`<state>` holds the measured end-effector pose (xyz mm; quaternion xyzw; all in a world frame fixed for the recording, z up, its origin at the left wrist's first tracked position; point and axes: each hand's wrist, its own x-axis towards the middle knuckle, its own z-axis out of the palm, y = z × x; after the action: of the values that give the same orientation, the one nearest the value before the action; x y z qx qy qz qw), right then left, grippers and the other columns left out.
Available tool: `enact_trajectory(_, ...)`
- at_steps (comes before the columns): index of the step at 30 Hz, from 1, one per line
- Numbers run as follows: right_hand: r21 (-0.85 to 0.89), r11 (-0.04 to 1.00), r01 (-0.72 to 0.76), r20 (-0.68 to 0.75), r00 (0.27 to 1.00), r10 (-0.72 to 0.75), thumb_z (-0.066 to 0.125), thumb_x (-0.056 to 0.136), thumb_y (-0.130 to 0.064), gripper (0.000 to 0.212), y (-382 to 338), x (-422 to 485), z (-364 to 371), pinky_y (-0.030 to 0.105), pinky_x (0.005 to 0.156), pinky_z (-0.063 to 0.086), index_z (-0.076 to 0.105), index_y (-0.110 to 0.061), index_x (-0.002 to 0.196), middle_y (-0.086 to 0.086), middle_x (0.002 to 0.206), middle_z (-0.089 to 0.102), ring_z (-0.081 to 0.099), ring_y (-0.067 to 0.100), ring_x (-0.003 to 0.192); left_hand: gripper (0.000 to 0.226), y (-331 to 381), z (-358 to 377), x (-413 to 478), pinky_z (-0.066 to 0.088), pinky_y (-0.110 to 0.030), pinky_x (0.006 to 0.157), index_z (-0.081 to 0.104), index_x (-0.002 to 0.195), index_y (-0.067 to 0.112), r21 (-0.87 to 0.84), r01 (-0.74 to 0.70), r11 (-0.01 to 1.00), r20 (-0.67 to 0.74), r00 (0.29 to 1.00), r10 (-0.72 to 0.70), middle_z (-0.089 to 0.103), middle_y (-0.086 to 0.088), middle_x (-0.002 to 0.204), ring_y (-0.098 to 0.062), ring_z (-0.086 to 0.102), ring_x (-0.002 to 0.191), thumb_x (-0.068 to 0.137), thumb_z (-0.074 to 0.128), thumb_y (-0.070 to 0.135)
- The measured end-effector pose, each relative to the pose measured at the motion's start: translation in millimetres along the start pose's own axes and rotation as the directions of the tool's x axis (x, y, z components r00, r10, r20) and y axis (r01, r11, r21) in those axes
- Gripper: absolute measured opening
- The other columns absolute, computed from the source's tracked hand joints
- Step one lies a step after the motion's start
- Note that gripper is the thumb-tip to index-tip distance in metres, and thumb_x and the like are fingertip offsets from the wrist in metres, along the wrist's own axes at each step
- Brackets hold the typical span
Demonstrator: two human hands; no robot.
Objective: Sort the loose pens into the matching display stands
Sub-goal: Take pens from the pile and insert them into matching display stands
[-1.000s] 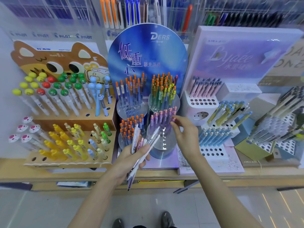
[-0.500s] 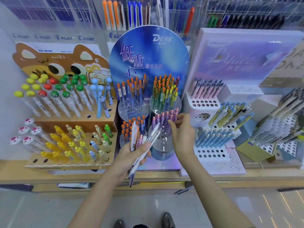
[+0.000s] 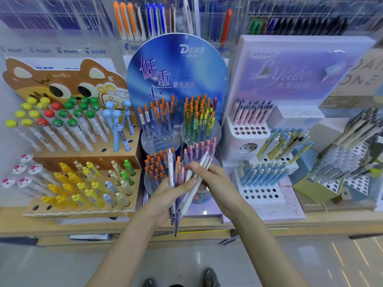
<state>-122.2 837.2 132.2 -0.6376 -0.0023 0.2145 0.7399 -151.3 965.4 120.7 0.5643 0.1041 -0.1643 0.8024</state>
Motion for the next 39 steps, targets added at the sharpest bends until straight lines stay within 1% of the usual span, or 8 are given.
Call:
enact_trajectory(8,0.114,0.993,0.008,-0.08,0.997,0.001,0.047,0.098,-0.031,0.037,5.0,5.4,-3.8,0.03,0.052,0.044,0.072,-0.006,0.087,0.005,0.059,0.062,0.056,0.016,0.052,0.016,-3.6,5.1,3.9,0.049,-0.019,0.048,0.065,0.103,0.008,-0.056,0.067,0.996,-0.012,0.998,-0.067,0.071,-0.002,0.068,-0.011,0.067,0.057,0.092,0.055,0.013)
enact_trajectory(12,0.287,0.952,0.106,-0.211,0.976,-0.045,0.038,0.102,-0.024,0.034,2.4,13.2,-11.8,0.034,0.084,0.052,0.059,-0.007,0.082,0.014,0.096,0.073,0.07,0.023,0.092,0.028,-5.0,-5.4,5.2,0.052,-0.021,0.056,0.067,0.104,0.003,-0.034,0.042,0.999,-0.087,0.995,-0.045,0.075,-0.009,0.086,-0.021,0.072,0.075,0.083,0.061,0.02)
enact_trajectory(15,0.426,0.885,0.19,-0.296,0.953,-0.062,0.037,0.103,-0.025,0.027,-5.7,16.5,-22.9,0.029,0.07,0.053,0.047,-0.011,0.082,0.008,0.073,0.068,0.067,0.021,0.067,0.015,-5.9,-12.7,7.3,0.053,-0.022,0.055,0.065,0.093,0.007,0.0,0.03,1.0,-0.135,0.99,-0.03,0.075,-0.009,0.083,-0.021,0.072,0.072,0.088,0.058,0.02)
enact_trajectory(19,0.241,0.949,0.204,-0.291,0.948,-0.13,0.039,0.102,-0.025,0.026,-9.6,15.8,-31.4,0.026,0.051,0.038,0.044,-0.011,0.081,-0.001,0.056,0.041,0.034,0.012,0.045,0.033,-3.5,-17.9,9.9,0.039,-0.021,0.044,0.047,0.081,0.004,0.081,0.004,0.997,-0.125,0.992,0.006,0.044,0.002,0.049,-0.011,0.039,0.041,0.082,0.06,0.034)
enact_trajectory(22,0.116,0.981,0.158,-0.237,0.963,-0.127,0.043,0.101,-0.025,0.024,-5.1,13.0,-28.7,0.023,0.046,0.033,0.048,-0.009,0.084,-0.003,0.054,0.035,0.029,0.011,0.044,0.043,-0.2,-18.3,9.8,0.024,-0.019,0.041,0.044,0.093,0.01,0.085,-0.023,0.996,-0.078,0.997,0.029,0.02,0.002,0.054,-0.01,0.02,0.042,0.075,0.061,0.045)
enact_trajectory(26,-0.028,0.994,0.109,-0.15,0.982,-0.112,0.055,0.095,-0.016,0.014,-1.6,11.1,-18.5,0.024,0.043,0.027,0.053,-0.011,0.083,-0.006,0.049,0.032,0.026,0.01,0.042,0.037,1.1,-19.1,9.2,0.024,-0.019,0.041,0.051,0.089,0.01,0.056,0.024,0.998,-0.007,1.0,-0.023,0.028,0.003,0.055,-0.008,0.023,0.041,0.085,0.05,0.047)
enact_trajectory(32,-0.156,0.984,0.091,-0.024,0.995,-0.096,0.065,0.089,-0.016,0.008,-8.0,17.1,-2.5,0.021,0.04,0.029,0.064,-0.012,0.096,-0.006,0.045,0.04,0.029,0.009,0.038,0.027,2.2,-22.7,10.2,0.028,-0.02,0.04,0.053,0.101,0.002,-0.026,0.101,0.995,0.104,0.99,-0.098,0.041,-0.002,0.065,-0.009,0.028,0.039,0.1,0.034,0.022)
enact_trajectory(39,-0.121,0.992,0.019,-0.007,1.0,-0.02,0.067,0.087,-0.016,0.01,-7.3,17.4,2.9,0.021,0.039,0.023,0.068,-0.009,0.094,-0.002,0.047,0.051,0.031,0.008,0.035,0.025,-1.8,-32.8,3.5,0.031,-0.019,0.047,0.057,0.102,0.004,0.019,0.02,1.0,0.166,0.986,-0.023,0.047,-0.014,0.081,-0.01,0.035,0.049,0.086,0.056,0.023)
